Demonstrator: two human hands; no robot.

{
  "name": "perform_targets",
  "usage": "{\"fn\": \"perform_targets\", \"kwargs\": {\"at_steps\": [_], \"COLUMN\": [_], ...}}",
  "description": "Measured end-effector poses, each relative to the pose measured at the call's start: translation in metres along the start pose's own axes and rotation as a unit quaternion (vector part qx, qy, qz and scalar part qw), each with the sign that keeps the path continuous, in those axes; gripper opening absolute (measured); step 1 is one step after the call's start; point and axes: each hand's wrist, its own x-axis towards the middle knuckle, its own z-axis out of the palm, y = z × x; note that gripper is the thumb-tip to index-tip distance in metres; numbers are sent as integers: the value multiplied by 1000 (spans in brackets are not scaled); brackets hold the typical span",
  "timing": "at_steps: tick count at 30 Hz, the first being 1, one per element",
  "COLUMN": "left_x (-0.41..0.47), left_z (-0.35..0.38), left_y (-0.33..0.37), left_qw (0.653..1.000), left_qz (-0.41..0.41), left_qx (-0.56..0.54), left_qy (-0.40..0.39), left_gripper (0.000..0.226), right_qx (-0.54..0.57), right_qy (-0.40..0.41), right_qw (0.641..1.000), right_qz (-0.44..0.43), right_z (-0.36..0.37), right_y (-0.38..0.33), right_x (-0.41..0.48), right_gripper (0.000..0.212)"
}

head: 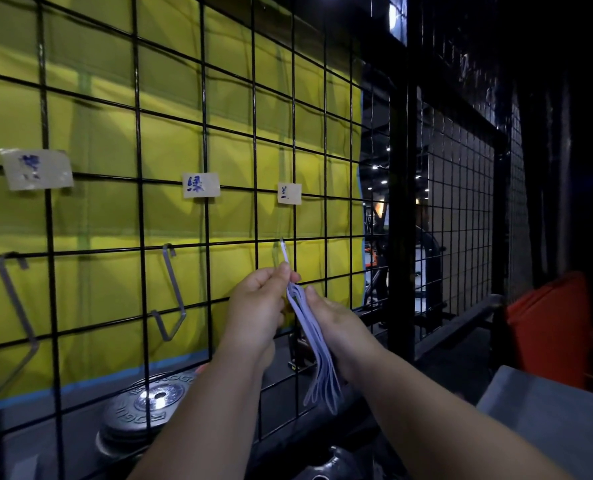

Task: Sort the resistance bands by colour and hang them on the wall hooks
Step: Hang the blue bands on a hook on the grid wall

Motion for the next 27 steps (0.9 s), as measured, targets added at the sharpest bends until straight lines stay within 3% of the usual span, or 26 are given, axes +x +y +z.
{"fn": "perform_targets", "kwargs": {"at_steps": [9,16,25,27], "left_x": [-2,-1,-4,-3], "left_z": [5,6,7,7], "left_y": [-6,-10,-16,-17], "left_qw": [999,998,999,999], "left_qz": [4,5,-2,3], "left_qx": [-47,-52,-43,-41], "left_qy": [18,23,31,28], "left_gripper": [27,29,34,35], "right_qx": [-23,-27,15,58], "right_qy": [32,32,-45,-61], "right_qw": [998,997,999,996], "right_qz": [-39,-71,-9,24], "right_z": [-2,-2,-5,-4], "right_y": [1,7,38,43], "right_x": [10,10,4,3], "right_gripper": [27,28,28,37]}}
